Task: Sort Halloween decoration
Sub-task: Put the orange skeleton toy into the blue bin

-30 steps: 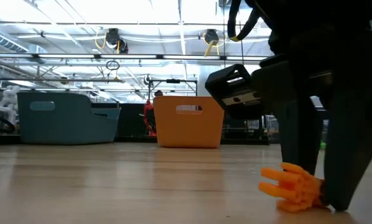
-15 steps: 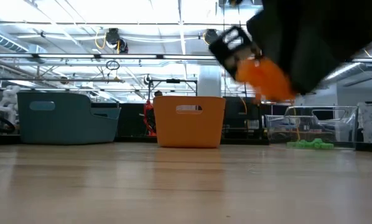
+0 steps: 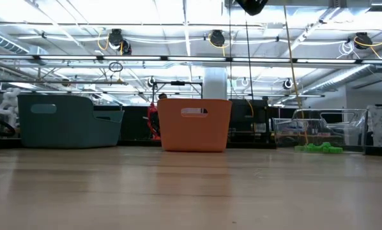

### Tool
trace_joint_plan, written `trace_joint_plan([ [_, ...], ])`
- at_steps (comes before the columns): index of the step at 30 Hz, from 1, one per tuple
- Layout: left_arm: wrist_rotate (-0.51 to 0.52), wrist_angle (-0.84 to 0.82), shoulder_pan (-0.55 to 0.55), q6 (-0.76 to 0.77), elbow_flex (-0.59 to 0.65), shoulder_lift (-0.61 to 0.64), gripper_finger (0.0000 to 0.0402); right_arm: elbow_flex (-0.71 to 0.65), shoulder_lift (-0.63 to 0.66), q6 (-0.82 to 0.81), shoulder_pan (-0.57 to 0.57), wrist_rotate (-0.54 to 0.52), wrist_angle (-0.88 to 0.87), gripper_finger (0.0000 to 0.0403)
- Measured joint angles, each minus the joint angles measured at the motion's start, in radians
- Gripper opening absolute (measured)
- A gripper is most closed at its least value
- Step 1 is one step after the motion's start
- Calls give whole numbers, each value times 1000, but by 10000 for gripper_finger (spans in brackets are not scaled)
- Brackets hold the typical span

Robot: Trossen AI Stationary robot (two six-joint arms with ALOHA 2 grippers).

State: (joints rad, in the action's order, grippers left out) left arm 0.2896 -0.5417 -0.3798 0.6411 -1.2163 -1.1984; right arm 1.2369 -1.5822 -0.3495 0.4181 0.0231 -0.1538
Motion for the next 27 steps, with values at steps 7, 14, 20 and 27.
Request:
trace_joint_plan([
  [7, -50, 72, 0, -3, 0, 0, 242, 0, 69, -135, -40, -52, 73, 0],
  [14, -49, 144, 0, -139, 0, 3, 242, 2, 90, -185, -85, -48, 208, 0],
  [20, -51, 186, 0, -158, 0, 19, 242, 2, 91, -210, -122, -101, 323, 0],
  [27, -45, 217, 1, -216, 0, 75, 242, 2, 90, -217, -135, -203, 387, 0],
])
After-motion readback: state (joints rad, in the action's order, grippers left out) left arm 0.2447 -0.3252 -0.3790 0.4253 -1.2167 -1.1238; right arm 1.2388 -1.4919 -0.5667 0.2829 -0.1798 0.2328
